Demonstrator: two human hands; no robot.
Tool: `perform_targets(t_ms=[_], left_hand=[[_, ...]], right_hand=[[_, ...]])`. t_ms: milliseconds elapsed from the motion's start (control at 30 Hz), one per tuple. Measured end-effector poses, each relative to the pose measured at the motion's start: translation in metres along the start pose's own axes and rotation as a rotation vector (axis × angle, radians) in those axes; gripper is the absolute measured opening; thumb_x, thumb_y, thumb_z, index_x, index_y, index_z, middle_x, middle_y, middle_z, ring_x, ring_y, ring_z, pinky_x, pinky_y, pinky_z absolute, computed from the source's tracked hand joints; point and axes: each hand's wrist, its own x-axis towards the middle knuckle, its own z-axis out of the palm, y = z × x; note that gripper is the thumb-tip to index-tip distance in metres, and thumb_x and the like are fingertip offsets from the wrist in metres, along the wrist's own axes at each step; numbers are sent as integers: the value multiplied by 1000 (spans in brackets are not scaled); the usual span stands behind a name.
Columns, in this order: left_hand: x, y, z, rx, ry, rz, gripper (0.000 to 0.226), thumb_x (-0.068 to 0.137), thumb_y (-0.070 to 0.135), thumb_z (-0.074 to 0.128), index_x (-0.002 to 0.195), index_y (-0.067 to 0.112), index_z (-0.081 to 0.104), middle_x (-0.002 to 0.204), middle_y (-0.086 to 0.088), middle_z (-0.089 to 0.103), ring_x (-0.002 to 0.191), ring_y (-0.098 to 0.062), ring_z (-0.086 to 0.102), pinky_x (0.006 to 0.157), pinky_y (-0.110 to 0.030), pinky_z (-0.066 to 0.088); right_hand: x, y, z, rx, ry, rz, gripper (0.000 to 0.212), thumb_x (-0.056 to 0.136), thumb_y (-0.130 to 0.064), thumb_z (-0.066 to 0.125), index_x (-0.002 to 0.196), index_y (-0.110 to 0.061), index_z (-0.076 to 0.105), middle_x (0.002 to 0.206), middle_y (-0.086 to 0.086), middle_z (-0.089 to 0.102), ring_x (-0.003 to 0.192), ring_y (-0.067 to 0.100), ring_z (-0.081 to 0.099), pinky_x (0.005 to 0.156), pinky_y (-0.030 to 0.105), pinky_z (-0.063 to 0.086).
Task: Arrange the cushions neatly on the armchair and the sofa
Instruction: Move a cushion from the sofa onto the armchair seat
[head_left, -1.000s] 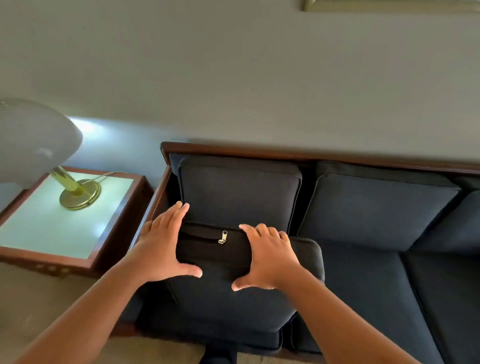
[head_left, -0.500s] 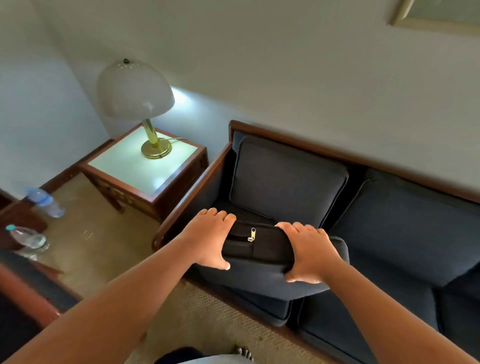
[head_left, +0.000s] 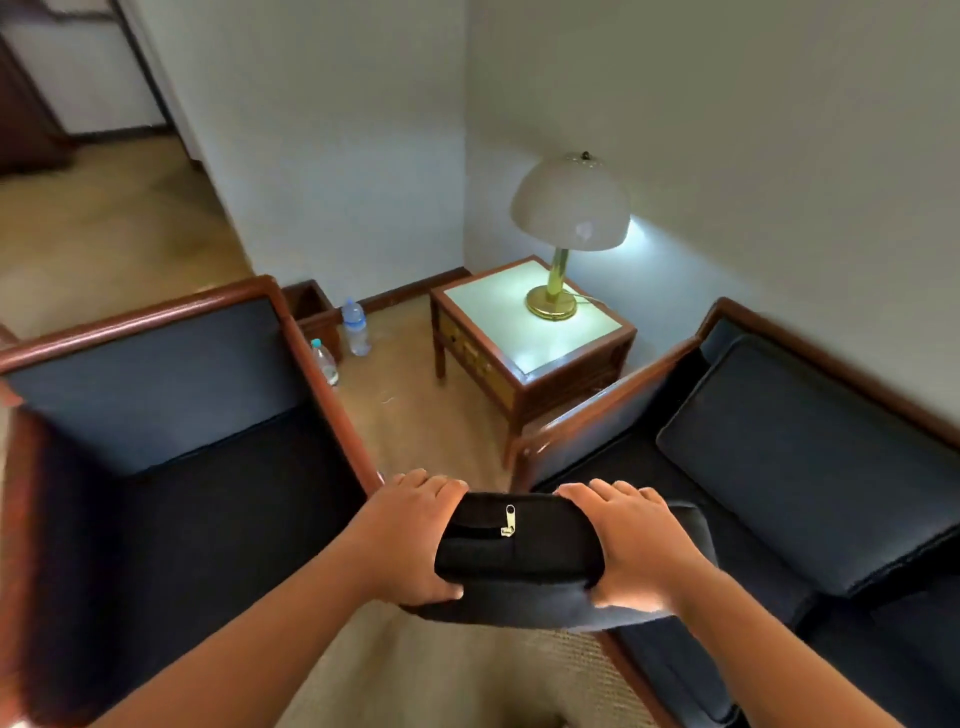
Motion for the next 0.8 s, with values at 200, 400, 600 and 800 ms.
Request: perform_targets(t_ms=[200, 400, 600, 800], left_hand=[[-158, -111, -17, 15, 14, -254, 98, 65, 77, 65, 147, 32, 34, 137, 14, 48, 120, -13, 44, 109, -32, 34], [-264, -179, -58, 33, 161, -483, 97, 59, 81, 62, 141, 34, 43, 126, 16, 57, 112, -12, 52, 100, -34, 42], [-309, -229, -115, -69, 519, -660, 99, 54, 75, 74, 139, 36, 43, 124, 13, 57, 111, -15, 51, 97, -36, 38], [-264, -320, -44, -407, 485, -852, 109, 52, 66, 84, 144, 31, 38, 133, 6, 53, 122, -19, 50, 102, -35, 42]], right_hand=[[70, -171, 12, 54, -83, -275, 102, 55, -59, 74, 143, -49, 24, 134, -23, 46, 126, 13, 45, 109, 39, 34], [131, -296, -48, -25, -86, -515, 101, 55, -52, 82, 143, -47, 32, 129, -20, 52, 122, 15, 51, 105, 43, 39], [180, -386, -199, -278, 18, -740, 101, 52, -50, 88, 140, -46, 38, 116, -16, 58, 103, 14, 56, 92, 42, 47], [262, -471, -192, -696, 0, -848, 95, 52, -57, 84, 137, -38, 46, 111, -4, 60, 100, 23, 58, 90, 44, 42]])
